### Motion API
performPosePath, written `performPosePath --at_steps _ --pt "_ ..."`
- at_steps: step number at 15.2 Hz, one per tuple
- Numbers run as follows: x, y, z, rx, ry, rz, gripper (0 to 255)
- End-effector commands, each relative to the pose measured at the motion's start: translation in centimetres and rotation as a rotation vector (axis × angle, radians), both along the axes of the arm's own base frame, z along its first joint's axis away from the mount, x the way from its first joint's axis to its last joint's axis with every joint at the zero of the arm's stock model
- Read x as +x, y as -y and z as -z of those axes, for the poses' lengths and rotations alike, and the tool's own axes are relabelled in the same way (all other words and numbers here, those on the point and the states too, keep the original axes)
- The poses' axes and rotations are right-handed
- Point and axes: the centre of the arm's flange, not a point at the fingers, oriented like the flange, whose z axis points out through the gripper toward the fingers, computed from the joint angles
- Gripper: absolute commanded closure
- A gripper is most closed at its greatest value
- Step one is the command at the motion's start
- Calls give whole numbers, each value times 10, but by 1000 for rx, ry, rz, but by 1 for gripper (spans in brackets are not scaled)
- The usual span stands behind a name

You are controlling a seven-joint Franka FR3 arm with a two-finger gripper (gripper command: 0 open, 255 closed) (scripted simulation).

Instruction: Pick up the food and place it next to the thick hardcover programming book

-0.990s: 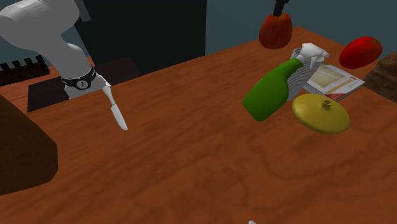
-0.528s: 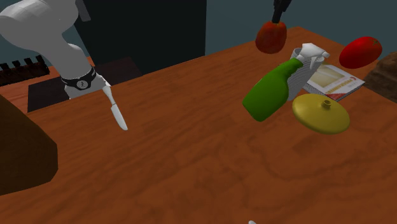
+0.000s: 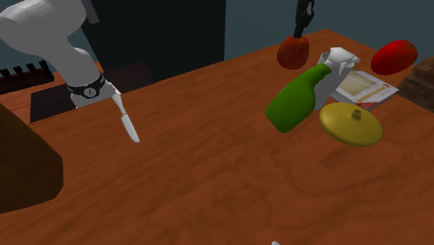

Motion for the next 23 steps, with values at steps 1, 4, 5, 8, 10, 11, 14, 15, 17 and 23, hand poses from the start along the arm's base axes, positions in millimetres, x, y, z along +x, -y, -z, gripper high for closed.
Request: performPosePath --at_steps 1,4,5,8,10,11,14,15,17,23 --pt "-1 0 11 1 0 0 255" --pt "-1 0 19 1 0 0 255" --pt "-1 0 19 1 0 0 255" --pt "-1 0 19 1 0 0 255" --pt "-1 0 19 1 0 0 255" --pt "-1 0 19 1 0 0 0" --pt "-1 0 19 1 0 0 0" --pt "-1 0 19 1 0 0 0" --pt "-1 0 6 1 0 0 0" --pt "-2 1 -31 1 0 0 0"
